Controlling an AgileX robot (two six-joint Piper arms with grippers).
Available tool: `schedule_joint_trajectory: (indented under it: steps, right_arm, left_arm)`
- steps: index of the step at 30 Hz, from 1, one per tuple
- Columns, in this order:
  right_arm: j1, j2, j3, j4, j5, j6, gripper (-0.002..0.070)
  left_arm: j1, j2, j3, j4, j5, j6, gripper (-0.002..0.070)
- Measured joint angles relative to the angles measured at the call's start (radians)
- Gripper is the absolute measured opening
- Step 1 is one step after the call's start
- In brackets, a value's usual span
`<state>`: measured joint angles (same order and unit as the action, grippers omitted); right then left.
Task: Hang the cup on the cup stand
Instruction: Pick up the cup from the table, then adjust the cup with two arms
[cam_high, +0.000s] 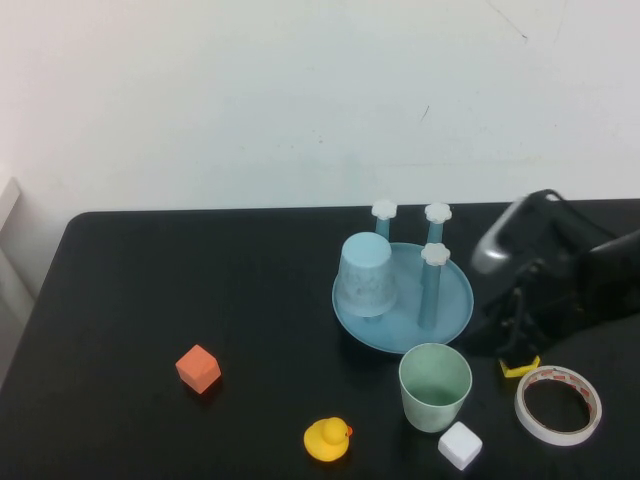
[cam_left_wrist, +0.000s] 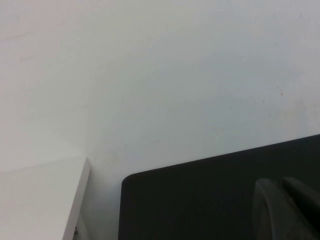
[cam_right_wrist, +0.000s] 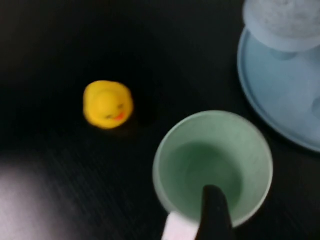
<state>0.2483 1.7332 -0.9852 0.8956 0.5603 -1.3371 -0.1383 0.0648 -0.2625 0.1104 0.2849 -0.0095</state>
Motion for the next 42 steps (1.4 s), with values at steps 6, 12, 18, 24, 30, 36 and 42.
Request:
schedule_joint_trajectory:
  steps: [6,12,18,24,30,36,42]
  right_arm:
    - [0.027,0.166,-0.078,0.003,-0.064,0.0,0.0442]
    - [0.029,0.276,-0.097,0.005,-0.078,0.0,0.044]
    - [0.029,0.323,-0.097,0.011,-0.08,0.013,0.0335]
    - [0.029,0.325,-0.099,0.071,-0.084,0.039,0.0053]
    - [0.029,0.269,-0.103,0.083,-0.086,0.074,0.0022]
    - [0.029,0.071,-0.106,0.087,-0.077,0.078,0.0022]
    - [0.033,-0.161,-0.106,0.262,-0.026,-0.052,0.0022]
  left_arm:
    - [0.0,0.0,0.0,0.0,-0.003,0.0,-0.0002]
    - [0.0,0.0,0.0,0.0,-0.005,0.0,-0.0002]
    - [0.0,0.0,0.0,0.0,-0.005,0.0,-0.0002]
    - [0.0,0.0,0.0,0.0,-0.005,0.0,-0.0002]
    - [0.0,0.0,0.0,0.0,-0.005,-0.003,-0.0002]
    - [0.0,0.0,0.004,-0.176,-0.017,-0.123,-0.0002]
    - [0.0,0.0,0.006,-0.656,-0.103,-0.155,0.0009]
